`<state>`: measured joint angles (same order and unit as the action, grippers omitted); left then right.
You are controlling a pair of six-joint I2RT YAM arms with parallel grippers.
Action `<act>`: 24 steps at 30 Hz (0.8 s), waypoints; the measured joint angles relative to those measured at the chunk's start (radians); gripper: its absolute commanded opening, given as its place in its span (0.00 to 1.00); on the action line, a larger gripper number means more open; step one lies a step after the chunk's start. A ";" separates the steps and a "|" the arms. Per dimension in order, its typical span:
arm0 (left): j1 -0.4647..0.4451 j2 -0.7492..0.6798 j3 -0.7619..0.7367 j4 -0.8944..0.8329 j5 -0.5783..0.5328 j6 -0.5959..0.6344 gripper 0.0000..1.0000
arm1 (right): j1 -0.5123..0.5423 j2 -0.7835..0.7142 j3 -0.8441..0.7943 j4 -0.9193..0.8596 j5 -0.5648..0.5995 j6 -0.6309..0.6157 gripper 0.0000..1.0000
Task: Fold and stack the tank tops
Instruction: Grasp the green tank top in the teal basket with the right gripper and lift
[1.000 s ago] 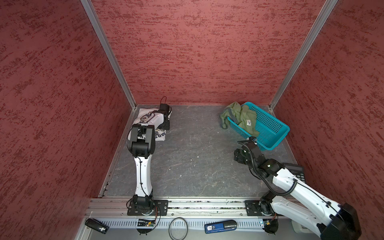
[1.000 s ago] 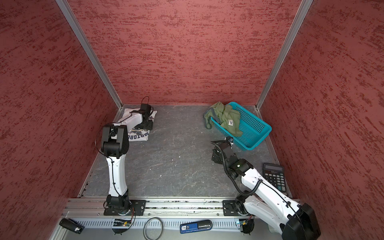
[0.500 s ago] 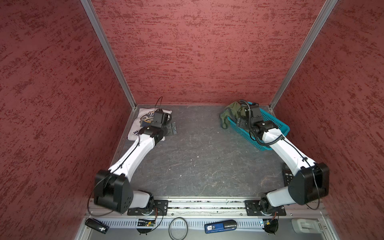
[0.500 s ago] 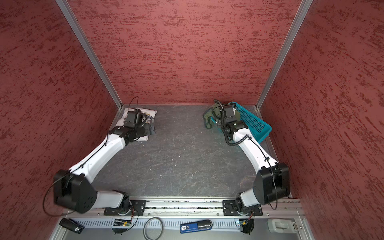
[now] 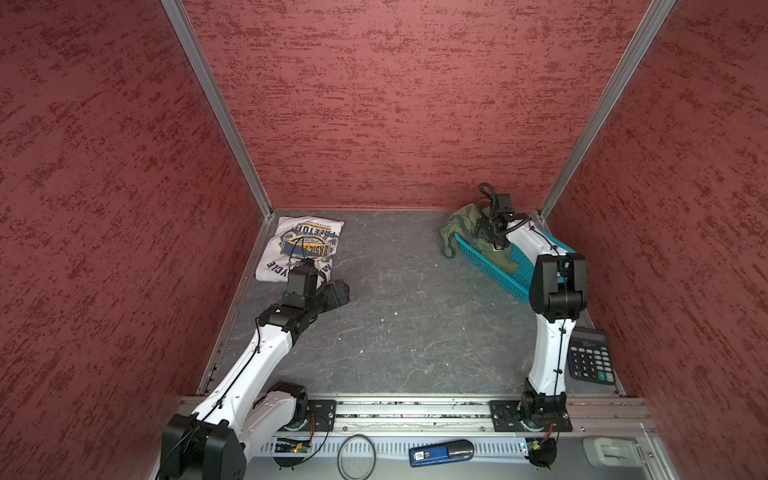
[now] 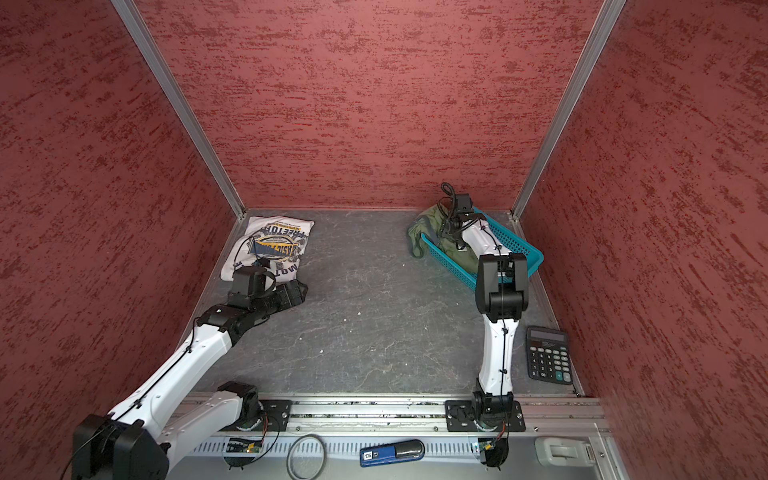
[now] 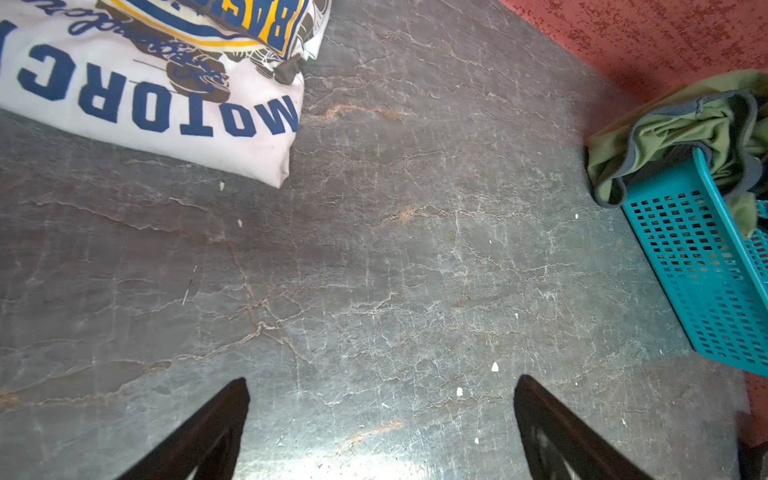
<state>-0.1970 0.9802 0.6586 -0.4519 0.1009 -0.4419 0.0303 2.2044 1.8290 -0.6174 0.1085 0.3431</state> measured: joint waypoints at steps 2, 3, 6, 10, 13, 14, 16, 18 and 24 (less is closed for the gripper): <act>0.001 0.000 -0.003 0.005 0.004 -0.005 1.00 | -0.010 0.044 0.037 -0.014 0.016 -0.010 0.41; 0.001 0.000 -0.003 0.005 0.004 -0.007 1.00 | -0.014 0.056 0.049 -0.021 0.031 -0.014 0.32; 0.001 0.000 -0.004 0.005 0.004 -0.011 1.00 | -0.024 0.085 0.106 -0.056 0.085 -0.016 0.14; 0.002 0.000 -0.004 0.005 0.006 -0.013 1.00 | -0.039 0.067 0.129 -0.068 0.155 -0.011 0.10; 0.002 0.000 -0.004 0.004 0.006 -0.014 1.00 | -0.037 -0.010 0.072 -0.053 0.196 -0.012 0.06; 0.002 0.000 -0.004 0.003 0.005 -0.014 1.00 | -0.032 -0.043 0.050 -0.051 0.210 -0.012 0.05; 0.003 -0.002 0.000 -0.005 0.005 -0.014 1.00 | -0.020 -0.129 0.003 -0.038 0.242 -0.014 0.03; 0.007 -0.012 0.003 -0.012 0.004 -0.014 1.00 | -0.001 -0.212 -0.034 -0.019 0.269 -0.018 0.02; 0.009 -0.040 0.020 -0.035 0.006 -0.016 1.00 | 0.078 -0.439 -0.094 0.035 0.340 -0.024 0.00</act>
<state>-0.1883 0.9405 0.6785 -0.4866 0.1070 -0.4576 0.1085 1.7649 1.7351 -0.5827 0.4488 0.3187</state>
